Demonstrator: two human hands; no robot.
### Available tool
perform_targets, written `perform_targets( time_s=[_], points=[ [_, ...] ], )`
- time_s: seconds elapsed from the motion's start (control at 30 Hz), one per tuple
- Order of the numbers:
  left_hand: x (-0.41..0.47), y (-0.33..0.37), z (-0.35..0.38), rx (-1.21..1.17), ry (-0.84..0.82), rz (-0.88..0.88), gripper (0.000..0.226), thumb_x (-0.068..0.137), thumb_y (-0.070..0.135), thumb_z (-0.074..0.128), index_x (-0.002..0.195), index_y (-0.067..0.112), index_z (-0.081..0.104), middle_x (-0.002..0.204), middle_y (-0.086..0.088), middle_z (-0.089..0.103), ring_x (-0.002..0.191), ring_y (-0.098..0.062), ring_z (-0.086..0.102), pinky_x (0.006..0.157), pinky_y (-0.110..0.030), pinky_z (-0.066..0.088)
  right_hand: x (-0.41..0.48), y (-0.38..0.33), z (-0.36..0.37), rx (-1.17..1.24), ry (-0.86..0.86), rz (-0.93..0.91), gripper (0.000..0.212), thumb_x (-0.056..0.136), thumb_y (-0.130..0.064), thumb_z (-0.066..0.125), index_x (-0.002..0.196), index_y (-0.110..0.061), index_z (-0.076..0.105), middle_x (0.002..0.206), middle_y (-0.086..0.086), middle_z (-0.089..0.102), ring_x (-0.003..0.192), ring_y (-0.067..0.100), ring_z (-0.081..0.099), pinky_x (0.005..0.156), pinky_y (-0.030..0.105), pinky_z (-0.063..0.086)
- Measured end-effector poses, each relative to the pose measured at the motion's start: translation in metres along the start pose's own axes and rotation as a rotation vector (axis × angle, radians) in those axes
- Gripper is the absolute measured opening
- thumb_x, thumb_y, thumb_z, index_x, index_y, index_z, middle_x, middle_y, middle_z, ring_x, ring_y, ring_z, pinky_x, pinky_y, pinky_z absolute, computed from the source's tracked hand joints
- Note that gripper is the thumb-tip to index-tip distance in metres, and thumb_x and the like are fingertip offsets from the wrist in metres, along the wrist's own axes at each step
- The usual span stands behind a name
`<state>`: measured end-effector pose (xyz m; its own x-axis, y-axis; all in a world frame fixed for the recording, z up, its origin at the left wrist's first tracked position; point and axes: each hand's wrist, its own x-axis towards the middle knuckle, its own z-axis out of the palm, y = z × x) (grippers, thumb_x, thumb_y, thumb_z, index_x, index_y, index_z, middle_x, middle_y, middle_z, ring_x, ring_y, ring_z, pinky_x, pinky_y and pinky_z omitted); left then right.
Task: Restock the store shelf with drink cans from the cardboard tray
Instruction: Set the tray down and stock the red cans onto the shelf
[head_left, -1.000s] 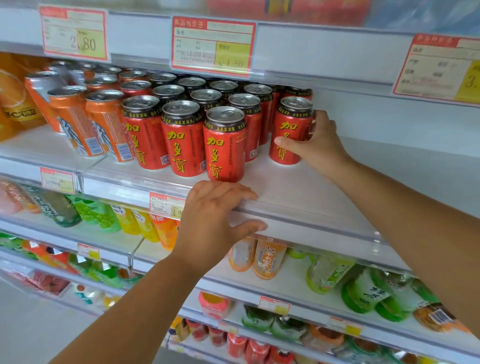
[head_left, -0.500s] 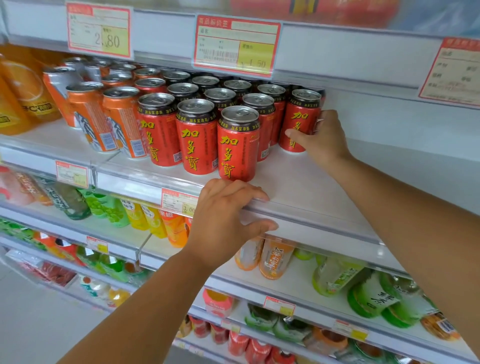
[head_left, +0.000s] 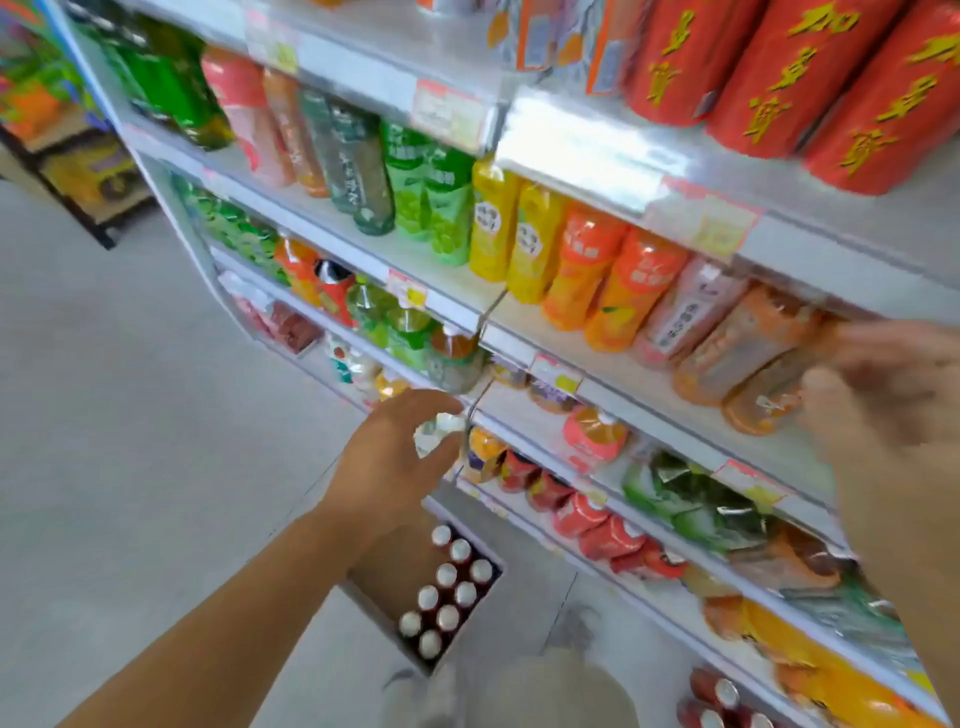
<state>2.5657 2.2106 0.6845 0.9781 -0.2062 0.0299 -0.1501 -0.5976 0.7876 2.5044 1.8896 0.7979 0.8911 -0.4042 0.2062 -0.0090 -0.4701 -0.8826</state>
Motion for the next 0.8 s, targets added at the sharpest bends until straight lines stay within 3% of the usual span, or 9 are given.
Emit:
perform_targets(
  time_s=[0.03,0.07,0.17,0.27,0.37,0.5,0.57,0.7,0.8],
  points=[
    [-0.011,-0.027,-0.001,0.018,-0.009,-0.112,0.026,0.088,0.025,0.069,0.105,0.043,0.063,0.116,0.021,0.061,0.104,-0.002,0.058,0.094,-0.032,0.049,-0.02,0.008,0.031,-0.025,-0.093,0.022,0.022,0.089,-0.016,0.064,0.11,-0.013,0.06,0.094,0.0,0.065,0.087,0.014,0.063,0.074,0.022,0.049],
    [-0.021,-0.052,0.0,0.033,-0.024,-0.236,0.025,0.088,0.026,0.068,0.102,0.047,0.061,0.115,0.021,0.061,0.103,-0.004,0.059,0.093,-0.032,0.049,-0.038,0.015,0.066,-0.036,-0.205,0.075,0.024,0.087,-0.009,0.064,0.106,-0.023,0.06,0.091,-0.01,0.064,0.085,0.004,0.062,0.074,0.019,0.048],
    [-0.05,-0.12,0.013,0.055,-0.095,-0.559,0.022,0.088,0.028,0.066,0.105,0.042,0.064,0.115,0.014,0.061,0.104,-0.009,0.06,0.093,-0.03,0.047,-0.072,0.061,0.157,-0.089,-0.523,0.315,0.031,0.086,-0.017,0.067,0.096,-0.045,0.057,0.095,-0.02,0.063,0.089,-0.002,0.06,0.071,0.02,0.045],
    [-0.078,-0.179,0.036,0.049,-0.132,-0.738,0.027,0.089,0.023,0.067,0.114,0.03,0.066,0.12,0.004,0.063,0.1,-0.012,0.06,0.087,-0.024,0.043,-0.09,0.122,0.226,-0.239,-0.712,0.449,0.03,0.08,-0.029,0.069,0.108,-0.031,0.057,0.107,-0.004,0.064,0.093,0.007,0.06,0.081,0.034,0.051],
    [-0.099,-0.229,0.064,0.031,-0.159,-0.894,0.027,0.091,0.024,0.064,0.118,0.028,0.065,0.123,0.003,0.06,0.103,-0.013,0.058,0.081,-0.019,0.037,-0.101,0.19,0.283,-0.374,-0.894,0.534,0.026,0.085,-0.012,0.064,0.108,-0.002,0.06,0.103,0.019,0.063,0.094,0.03,0.061,0.086,0.047,0.049],
    [-0.106,-0.31,0.116,0.005,-0.158,-1.021,0.03,0.093,0.024,0.062,0.121,0.033,0.059,0.129,0.008,0.056,0.1,-0.007,0.056,0.079,-0.017,0.041,-0.105,0.296,0.356,-0.565,-1.112,0.492,0.041,0.086,-0.023,0.062,0.126,-0.022,0.052,0.123,0.002,0.058,0.105,0.019,0.058,0.086,0.033,0.048],
    [-0.1,-0.36,0.149,-0.016,-0.165,-1.062,0.034,0.093,0.023,0.061,0.125,0.032,0.057,0.129,0.006,0.056,0.103,-0.01,0.057,0.077,-0.017,0.045,-0.11,0.354,0.397,-0.621,-1.16,0.472,0.047,0.086,-0.029,0.06,0.131,-0.024,0.049,0.126,-0.002,0.056,0.112,0.019,0.056,0.09,0.033,0.046],
    [-0.077,-0.467,0.225,0.025,-0.271,-1.035,0.047,0.093,0.035,0.061,0.137,0.034,0.046,0.132,0.007,0.054,0.11,-0.014,0.057,0.094,-0.029,0.048,-0.13,0.462,0.483,-0.645,-1.149,0.422,0.042,0.083,-0.036,0.059,0.125,-0.029,0.054,0.115,-0.002,0.063,0.106,0.02,0.06,0.087,0.035,0.048],
    [-0.055,-0.55,0.276,0.036,-0.328,-0.985,0.058,0.092,0.042,0.061,0.143,0.035,0.035,0.138,0.004,0.051,0.116,-0.015,0.056,0.1,-0.036,0.048,-0.153,0.536,0.541,-0.688,-1.084,0.302,0.049,0.085,-0.033,0.066,0.131,-0.022,0.052,0.117,0.004,0.06,0.108,0.024,0.057,0.089,0.036,0.048]
  ],
)
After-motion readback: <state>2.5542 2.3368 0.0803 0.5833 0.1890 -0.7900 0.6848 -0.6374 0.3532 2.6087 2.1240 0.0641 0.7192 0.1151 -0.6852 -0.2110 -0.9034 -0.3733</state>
